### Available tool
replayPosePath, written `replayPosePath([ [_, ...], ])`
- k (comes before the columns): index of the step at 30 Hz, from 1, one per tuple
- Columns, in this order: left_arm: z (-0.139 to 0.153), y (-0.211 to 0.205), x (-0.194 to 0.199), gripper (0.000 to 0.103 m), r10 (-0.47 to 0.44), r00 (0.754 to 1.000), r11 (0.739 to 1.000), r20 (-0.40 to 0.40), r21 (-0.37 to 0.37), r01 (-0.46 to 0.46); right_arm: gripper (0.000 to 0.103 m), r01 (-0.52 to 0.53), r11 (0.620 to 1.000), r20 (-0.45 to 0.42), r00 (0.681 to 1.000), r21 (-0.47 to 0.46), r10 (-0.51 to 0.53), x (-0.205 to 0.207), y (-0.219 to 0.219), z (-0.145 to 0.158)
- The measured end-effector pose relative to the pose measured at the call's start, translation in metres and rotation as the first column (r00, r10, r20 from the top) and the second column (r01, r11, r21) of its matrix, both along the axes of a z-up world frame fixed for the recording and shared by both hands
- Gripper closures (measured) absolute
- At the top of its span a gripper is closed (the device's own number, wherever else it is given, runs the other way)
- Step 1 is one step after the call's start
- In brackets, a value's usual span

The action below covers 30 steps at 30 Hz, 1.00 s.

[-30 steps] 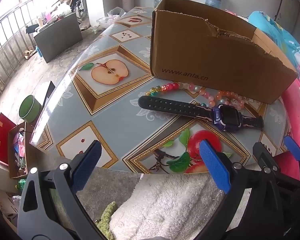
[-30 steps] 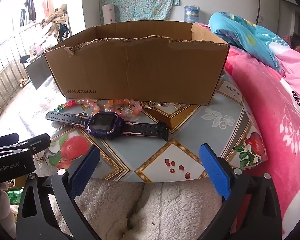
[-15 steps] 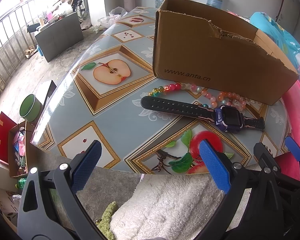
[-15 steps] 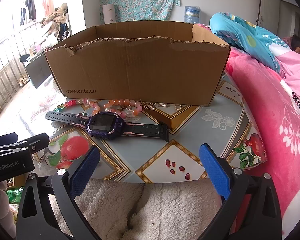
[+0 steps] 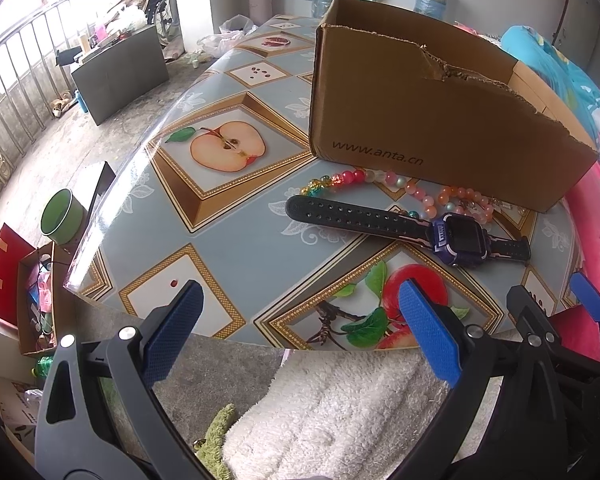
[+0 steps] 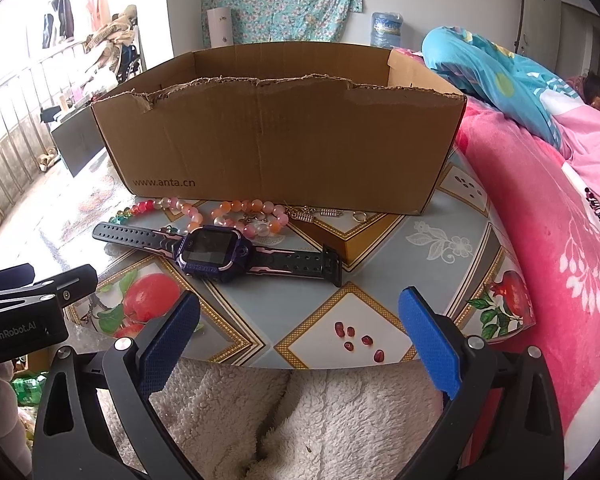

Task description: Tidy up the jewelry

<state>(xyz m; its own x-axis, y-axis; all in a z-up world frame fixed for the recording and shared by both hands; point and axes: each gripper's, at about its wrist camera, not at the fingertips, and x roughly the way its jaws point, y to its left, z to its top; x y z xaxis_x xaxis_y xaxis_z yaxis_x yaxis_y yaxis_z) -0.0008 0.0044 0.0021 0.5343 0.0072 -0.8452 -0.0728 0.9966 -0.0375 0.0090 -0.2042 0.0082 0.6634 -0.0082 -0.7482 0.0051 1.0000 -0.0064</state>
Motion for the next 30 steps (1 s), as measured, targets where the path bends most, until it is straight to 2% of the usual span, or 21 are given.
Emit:
replayPosePath([
  [30, 0.005, 0.013, -0.002, 0.008, 0.005, 1.0, 1.0, 0.0, 0.0, -0.005, 0.006, -0.002, 1.0, -0.004, 1.0, -0.016, 0.001, 0.001, 0.006, 0.002],
])
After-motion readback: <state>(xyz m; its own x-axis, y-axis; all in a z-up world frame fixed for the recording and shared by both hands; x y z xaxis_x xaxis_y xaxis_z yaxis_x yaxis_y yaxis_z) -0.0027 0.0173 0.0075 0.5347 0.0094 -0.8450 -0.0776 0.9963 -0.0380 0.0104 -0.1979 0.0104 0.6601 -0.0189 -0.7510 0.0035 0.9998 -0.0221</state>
